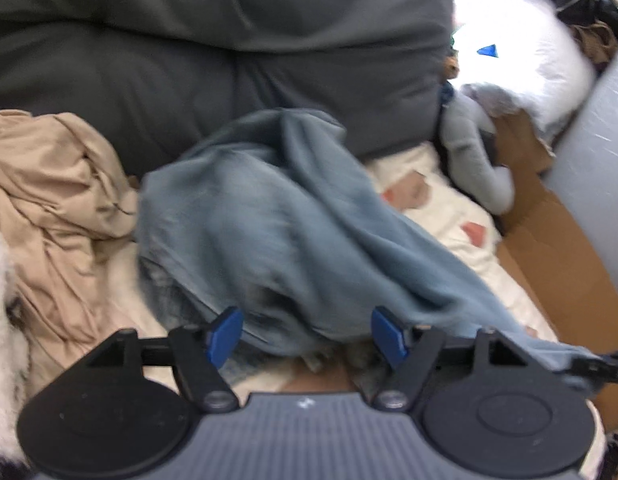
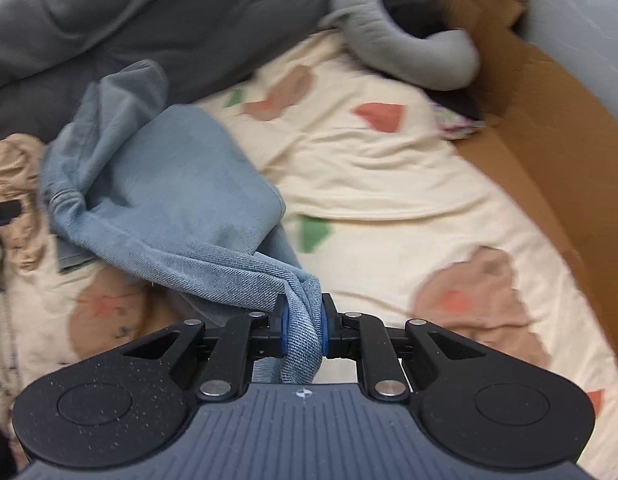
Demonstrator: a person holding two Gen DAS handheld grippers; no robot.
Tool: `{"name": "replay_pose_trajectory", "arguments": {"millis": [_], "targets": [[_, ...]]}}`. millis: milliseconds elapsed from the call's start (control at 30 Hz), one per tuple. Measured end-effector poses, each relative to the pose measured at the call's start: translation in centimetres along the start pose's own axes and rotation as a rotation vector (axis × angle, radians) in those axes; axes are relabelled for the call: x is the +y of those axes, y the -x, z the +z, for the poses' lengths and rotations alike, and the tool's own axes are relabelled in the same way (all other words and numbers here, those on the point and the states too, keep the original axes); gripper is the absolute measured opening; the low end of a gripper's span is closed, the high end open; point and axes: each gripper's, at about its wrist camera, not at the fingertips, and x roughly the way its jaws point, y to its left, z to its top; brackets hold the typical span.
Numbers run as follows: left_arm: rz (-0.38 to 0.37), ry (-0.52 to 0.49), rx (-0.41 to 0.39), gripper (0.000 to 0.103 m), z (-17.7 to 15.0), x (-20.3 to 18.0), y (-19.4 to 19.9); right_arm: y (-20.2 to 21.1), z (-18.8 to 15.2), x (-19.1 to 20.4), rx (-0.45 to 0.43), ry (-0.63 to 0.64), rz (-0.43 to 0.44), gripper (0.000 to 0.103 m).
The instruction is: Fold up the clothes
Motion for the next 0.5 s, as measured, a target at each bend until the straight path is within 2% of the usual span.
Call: {"name": "replay_pose_trajectory", "arguments": {"millis": [267,500], "targets": [[0.094,0.014,0.004,0.075,0.1,1.5,-1.7,0.5,1.0,-6.7,-0.016,-0.012,-0.142,0.012],[0.135,0.028,0.005,0.076,-0.1,2.2,-1.9,0.8,2.8,-9.3,-0.045,0.012,-0.200,0.012]]}}
